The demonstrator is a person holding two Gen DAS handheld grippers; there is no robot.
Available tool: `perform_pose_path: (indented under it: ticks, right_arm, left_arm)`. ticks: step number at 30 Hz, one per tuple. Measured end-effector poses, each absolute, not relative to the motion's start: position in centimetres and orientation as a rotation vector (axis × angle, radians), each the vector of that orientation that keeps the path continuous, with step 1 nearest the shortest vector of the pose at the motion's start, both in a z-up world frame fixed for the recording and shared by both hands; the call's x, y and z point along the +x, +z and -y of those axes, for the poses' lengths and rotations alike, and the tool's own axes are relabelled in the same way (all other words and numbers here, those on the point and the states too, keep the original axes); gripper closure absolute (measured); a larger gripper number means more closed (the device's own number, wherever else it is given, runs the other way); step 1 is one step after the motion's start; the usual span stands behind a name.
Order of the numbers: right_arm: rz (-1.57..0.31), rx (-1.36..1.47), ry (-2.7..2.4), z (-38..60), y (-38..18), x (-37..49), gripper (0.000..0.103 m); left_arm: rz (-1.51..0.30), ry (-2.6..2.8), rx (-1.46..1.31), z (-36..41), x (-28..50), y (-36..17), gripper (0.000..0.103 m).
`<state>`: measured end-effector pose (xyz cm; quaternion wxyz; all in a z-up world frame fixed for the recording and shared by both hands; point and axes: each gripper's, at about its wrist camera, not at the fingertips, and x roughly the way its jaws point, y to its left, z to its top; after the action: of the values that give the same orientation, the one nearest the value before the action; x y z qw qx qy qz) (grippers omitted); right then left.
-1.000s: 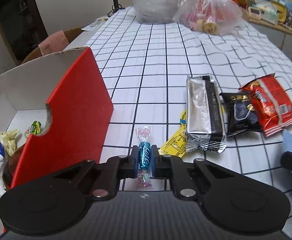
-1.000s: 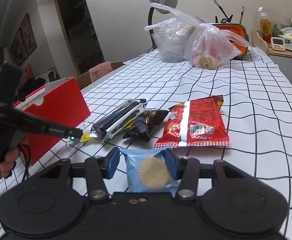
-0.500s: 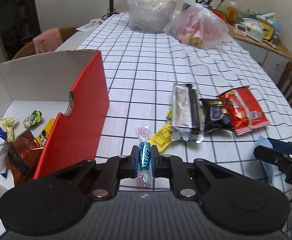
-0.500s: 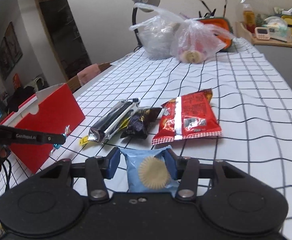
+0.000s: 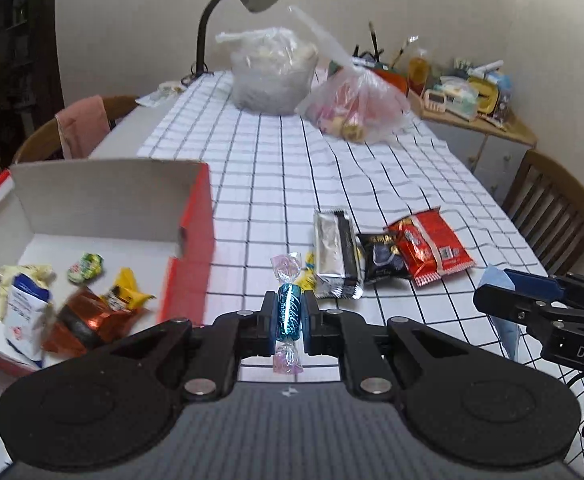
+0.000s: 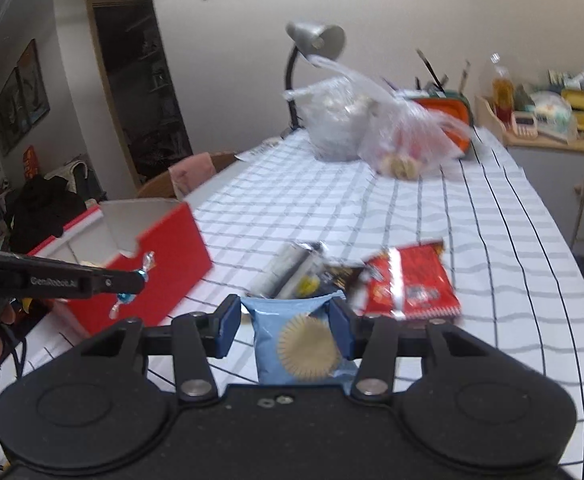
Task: Organize snacks
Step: 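Carry the blue candy and cookie packet with both tools over the red box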
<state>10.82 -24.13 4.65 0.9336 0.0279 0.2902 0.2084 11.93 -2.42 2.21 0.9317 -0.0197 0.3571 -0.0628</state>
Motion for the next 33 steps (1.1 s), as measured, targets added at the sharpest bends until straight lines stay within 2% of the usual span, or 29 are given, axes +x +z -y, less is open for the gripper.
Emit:
perform_pose_path:
  ticks: [15, 26, 33]
  right_arm:
    - [-0.535, -0.055, 0.515, 9.6, 10.1, 12.6, 0.057]
    - [-0.577, -0.119, 0.546, -0.1, 8.3, 15.7, 0.056]
    - [-0.623, -0.172, 0.55, -4.4, 5.7, 17.4, 0.057]
  left_arm:
    - [-0.624, -0.037, -0.074, -8.7, 10.7, 6.8, 0.092]
    - [-0.657, 0.085, -0.087, -17.7, 12.7, 5.1, 0.092]
    - [-0.694, 0.134, -0.064, -20.8, 14.2, 3.1, 0.092]
